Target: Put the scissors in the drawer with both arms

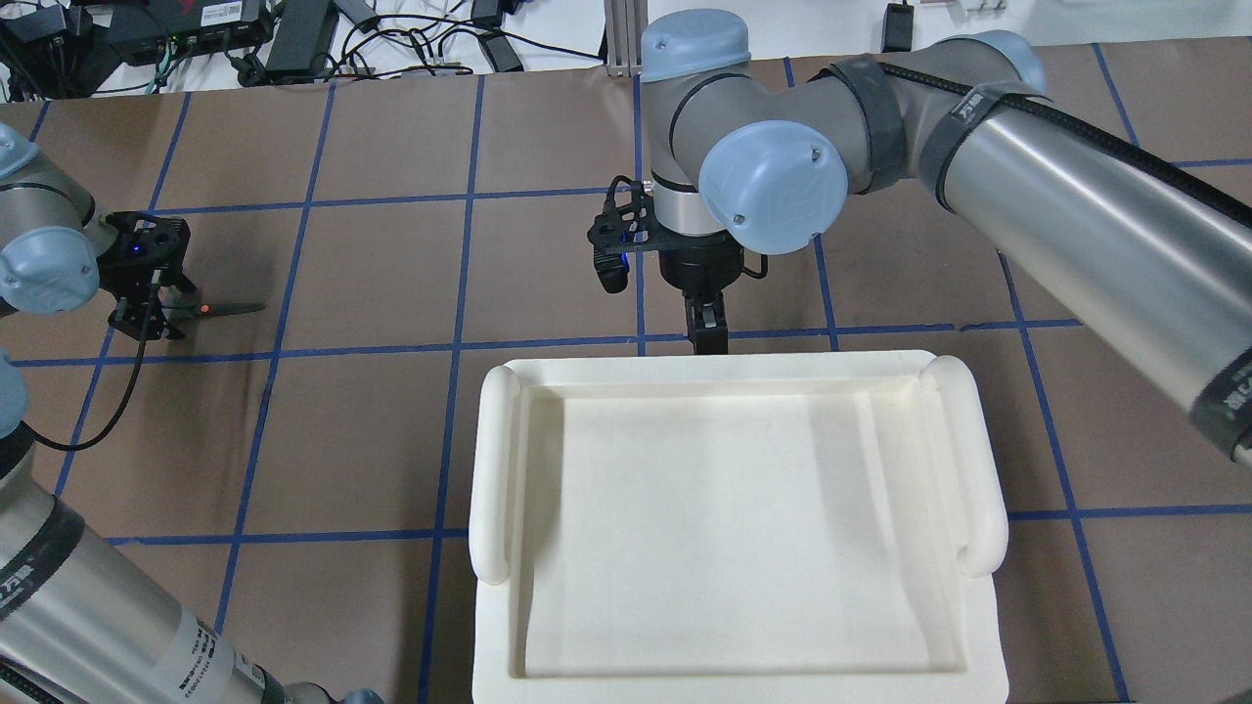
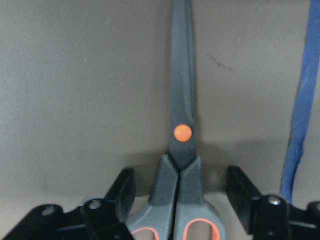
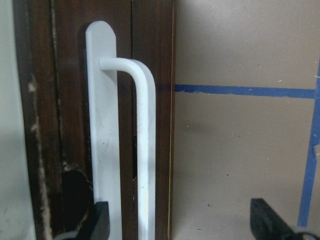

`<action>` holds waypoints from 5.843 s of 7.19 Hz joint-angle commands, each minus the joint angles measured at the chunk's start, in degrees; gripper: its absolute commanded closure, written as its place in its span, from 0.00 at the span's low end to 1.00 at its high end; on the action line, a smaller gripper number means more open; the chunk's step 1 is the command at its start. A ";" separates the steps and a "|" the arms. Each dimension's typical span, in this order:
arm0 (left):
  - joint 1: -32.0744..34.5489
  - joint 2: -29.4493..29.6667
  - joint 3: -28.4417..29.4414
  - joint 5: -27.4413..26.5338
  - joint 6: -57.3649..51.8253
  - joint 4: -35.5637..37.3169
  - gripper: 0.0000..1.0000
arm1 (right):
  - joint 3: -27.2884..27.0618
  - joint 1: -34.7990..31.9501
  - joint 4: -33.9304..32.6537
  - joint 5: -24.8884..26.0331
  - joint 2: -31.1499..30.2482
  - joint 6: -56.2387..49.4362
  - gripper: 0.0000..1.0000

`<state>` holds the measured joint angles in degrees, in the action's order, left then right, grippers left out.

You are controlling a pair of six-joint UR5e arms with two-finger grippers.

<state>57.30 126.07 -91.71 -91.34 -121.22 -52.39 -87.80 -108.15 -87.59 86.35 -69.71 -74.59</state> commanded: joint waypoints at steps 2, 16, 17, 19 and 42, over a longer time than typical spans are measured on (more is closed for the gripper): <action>0.44 -0.73 0.13 0.03 -0.16 0.01 1.00 | -0.53 -0.21 -0.65 0.04 0.19 -0.03 0.00; 6.68 -17.08 1.27 0.38 -0.07 -20.12 1.00 | -2.20 -0.74 -8.81 1.10 1.68 -0.64 0.00; 6.68 -17.08 1.19 0.38 -0.07 -20.21 1.00 | -2.20 -0.74 -10.66 1.10 1.68 -0.64 0.00; 6.68 -17.00 1.18 0.38 -0.07 -20.12 1.00 | -2.12 -0.66 -14.35 1.10 1.86 -1.52 0.00; 18.16 -19.36 2.59 0.65 2.55 -22.76 1.00 | 10.01 6.88 -17.30 -0.92 2.25 -2.93 0.00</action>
<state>71.94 107.71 -89.19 -90.20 -119.61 -74.97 -77.82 -103.11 -108.00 85.97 -64.05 -77.61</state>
